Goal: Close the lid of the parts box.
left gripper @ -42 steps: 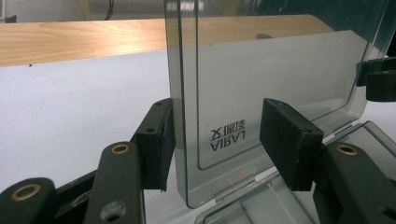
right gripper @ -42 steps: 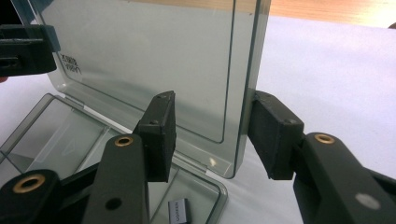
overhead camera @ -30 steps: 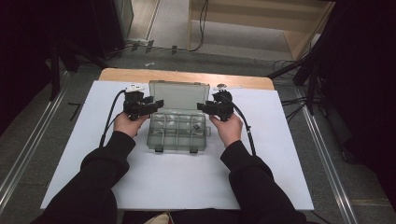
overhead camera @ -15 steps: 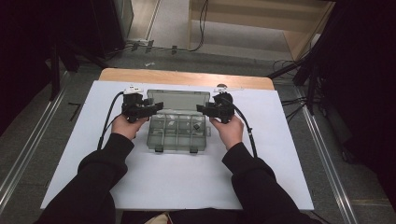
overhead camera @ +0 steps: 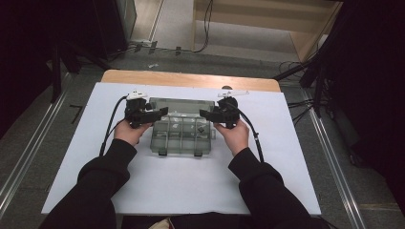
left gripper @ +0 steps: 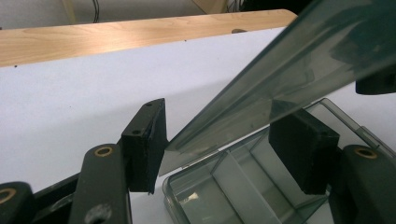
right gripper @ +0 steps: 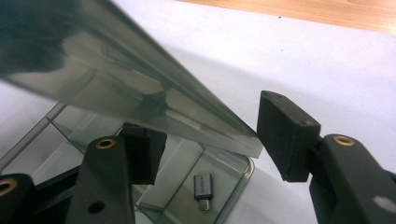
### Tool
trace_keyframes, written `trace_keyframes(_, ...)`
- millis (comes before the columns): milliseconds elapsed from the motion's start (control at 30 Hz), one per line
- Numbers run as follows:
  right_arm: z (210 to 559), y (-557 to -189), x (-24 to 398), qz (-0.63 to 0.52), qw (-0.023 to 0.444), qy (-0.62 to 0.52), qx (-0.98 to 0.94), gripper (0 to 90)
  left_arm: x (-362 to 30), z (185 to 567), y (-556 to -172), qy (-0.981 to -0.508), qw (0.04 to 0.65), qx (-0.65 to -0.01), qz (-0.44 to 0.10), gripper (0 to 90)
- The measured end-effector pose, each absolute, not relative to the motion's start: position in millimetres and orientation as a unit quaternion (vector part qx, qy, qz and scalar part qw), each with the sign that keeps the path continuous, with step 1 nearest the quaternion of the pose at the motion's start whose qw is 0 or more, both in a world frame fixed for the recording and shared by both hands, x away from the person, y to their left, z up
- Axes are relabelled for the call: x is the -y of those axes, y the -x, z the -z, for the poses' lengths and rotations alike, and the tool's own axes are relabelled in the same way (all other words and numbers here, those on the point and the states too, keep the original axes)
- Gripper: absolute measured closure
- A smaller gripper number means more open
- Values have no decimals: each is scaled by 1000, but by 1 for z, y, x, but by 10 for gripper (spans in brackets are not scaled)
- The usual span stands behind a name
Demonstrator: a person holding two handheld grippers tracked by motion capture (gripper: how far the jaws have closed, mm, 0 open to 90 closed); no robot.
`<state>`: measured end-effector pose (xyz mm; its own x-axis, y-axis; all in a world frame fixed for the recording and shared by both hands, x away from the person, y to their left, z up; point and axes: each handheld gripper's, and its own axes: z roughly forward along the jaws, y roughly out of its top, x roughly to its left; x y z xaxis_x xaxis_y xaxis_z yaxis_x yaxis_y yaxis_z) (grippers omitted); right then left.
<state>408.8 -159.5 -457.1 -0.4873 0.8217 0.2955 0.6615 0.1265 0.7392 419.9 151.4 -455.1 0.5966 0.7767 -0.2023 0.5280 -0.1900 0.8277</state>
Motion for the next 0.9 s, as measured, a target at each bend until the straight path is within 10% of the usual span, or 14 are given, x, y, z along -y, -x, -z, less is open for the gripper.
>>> trace_keyframes(900,459,-402,157,-442,95,-484,-749,341,-172,447,-408,-779,433,-448,-70,234)
